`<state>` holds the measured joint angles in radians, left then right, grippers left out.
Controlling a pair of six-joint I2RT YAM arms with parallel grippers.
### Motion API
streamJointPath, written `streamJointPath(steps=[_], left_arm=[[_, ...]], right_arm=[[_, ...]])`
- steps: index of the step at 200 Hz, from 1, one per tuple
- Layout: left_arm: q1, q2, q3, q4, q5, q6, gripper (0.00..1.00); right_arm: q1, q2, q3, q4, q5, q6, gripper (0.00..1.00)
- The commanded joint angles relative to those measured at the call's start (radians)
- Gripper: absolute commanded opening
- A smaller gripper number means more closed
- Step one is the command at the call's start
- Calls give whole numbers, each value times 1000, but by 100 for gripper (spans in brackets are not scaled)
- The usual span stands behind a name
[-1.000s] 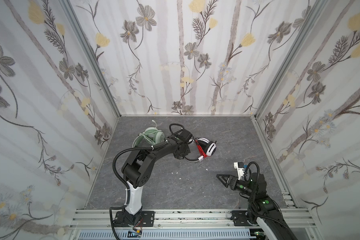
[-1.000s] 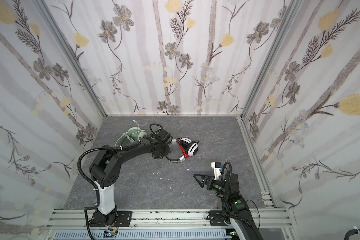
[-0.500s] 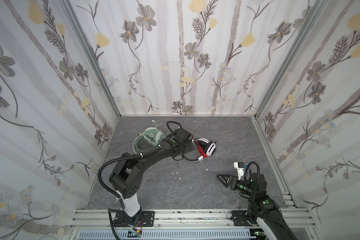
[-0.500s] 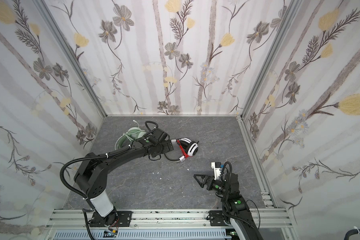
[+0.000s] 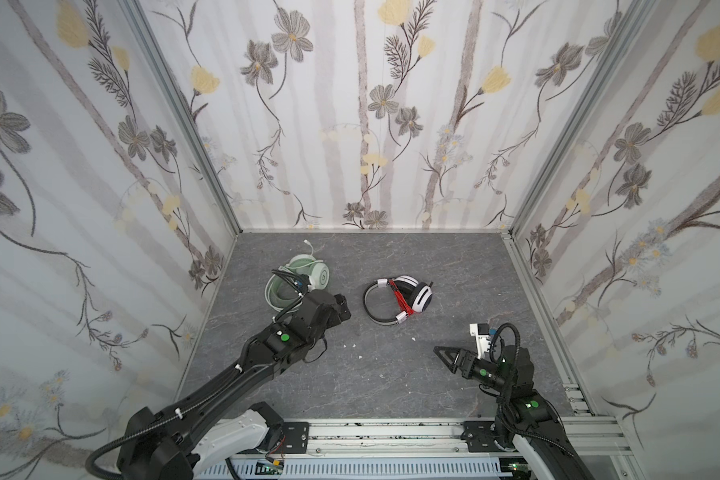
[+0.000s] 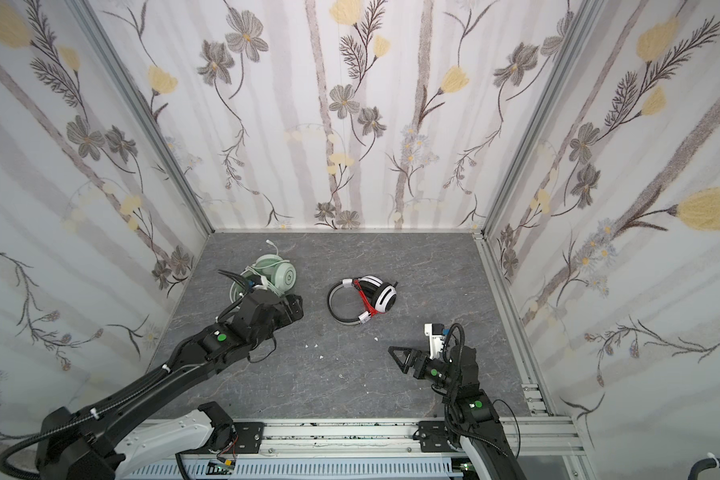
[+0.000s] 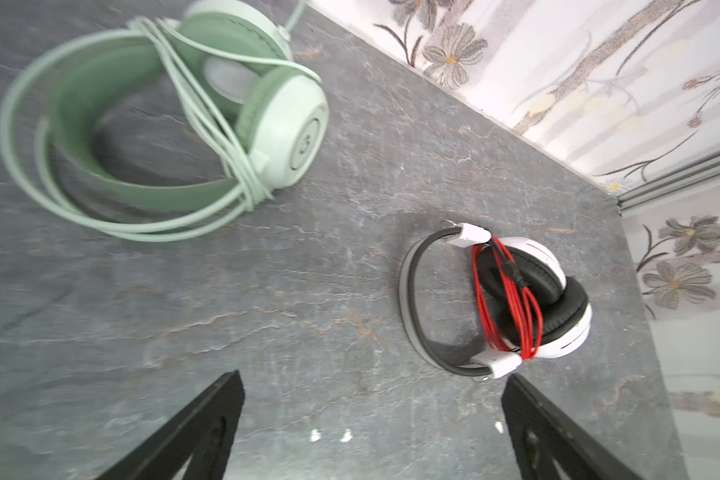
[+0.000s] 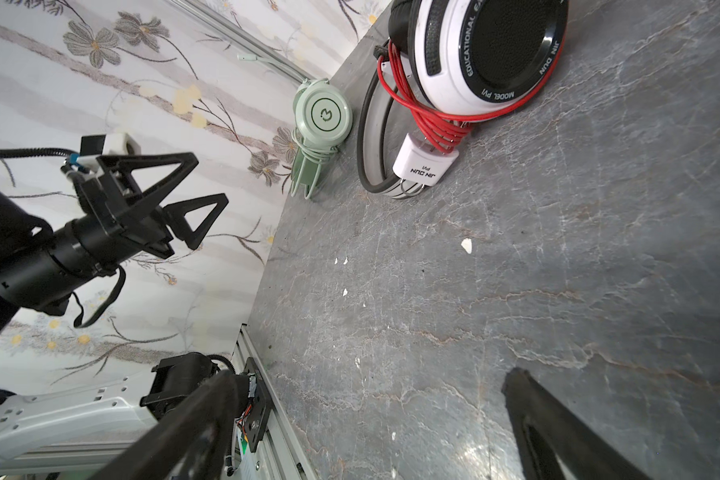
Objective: Wrap the headphones
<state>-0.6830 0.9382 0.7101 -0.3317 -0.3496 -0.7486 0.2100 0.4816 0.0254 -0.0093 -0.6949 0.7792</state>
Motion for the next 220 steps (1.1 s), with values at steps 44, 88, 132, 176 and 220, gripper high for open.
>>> streamJointPath(steps=[44, 88, 132, 176, 220], left_arm=[[36, -440, -195, 5, -127, 339, 100], [60, -345, -148, 26, -119, 507, 100], [74, -315, -191, 168, -173, 637, 100], [128, -267, -389, 596, -294, 823, 100], [326, -105, -442, 760, -212, 820, 100]], right_arm=[[-1, -19, 145, -69, 97, 100, 100], [-3, 89, 419, -170, 334, -136, 100], [-2, 181, 567, -192, 691, -425, 100], [-1, 27, 228, 348, 857, -745, 100], [-1, -48, -152, 940, 912, -930, 100]])
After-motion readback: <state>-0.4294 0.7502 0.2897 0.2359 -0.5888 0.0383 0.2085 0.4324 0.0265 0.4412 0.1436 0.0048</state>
